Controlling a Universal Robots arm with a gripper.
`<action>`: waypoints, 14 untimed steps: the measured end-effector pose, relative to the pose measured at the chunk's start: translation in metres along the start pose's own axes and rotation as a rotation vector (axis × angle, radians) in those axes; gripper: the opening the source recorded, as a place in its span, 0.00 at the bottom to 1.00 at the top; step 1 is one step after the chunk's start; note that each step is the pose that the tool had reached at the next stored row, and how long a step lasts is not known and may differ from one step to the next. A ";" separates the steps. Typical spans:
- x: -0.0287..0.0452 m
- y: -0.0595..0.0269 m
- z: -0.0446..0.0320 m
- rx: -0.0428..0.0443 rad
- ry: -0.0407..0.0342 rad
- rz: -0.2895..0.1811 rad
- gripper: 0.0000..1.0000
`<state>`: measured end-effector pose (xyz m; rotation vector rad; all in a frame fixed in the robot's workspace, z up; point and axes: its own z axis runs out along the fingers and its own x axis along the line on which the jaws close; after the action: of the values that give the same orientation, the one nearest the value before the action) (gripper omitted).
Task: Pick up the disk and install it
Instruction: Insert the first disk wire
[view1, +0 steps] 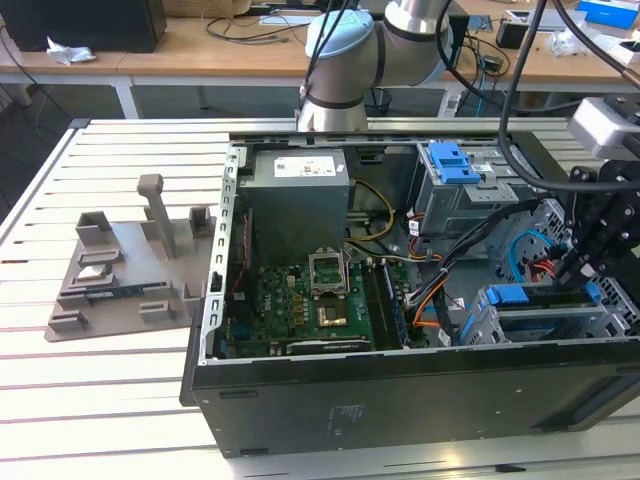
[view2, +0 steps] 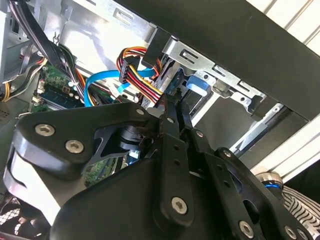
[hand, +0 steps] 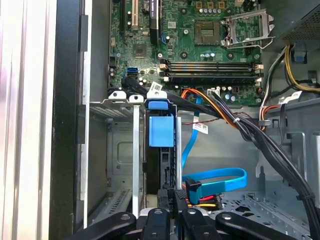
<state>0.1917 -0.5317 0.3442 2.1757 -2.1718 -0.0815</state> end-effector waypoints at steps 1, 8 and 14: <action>0.0001 0.0000 -0.0004 0.0000 -0.0014 0.000 0.16; 0.0024 -0.0001 0.0013 -0.0014 -0.0037 0.000 0.16; 0.0024 -0.0008 0.0030 -0.0018 -0.0085 -0.001 0.16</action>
<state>0.1922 -0.5341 0.3412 2.1793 -2.1745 -0.0930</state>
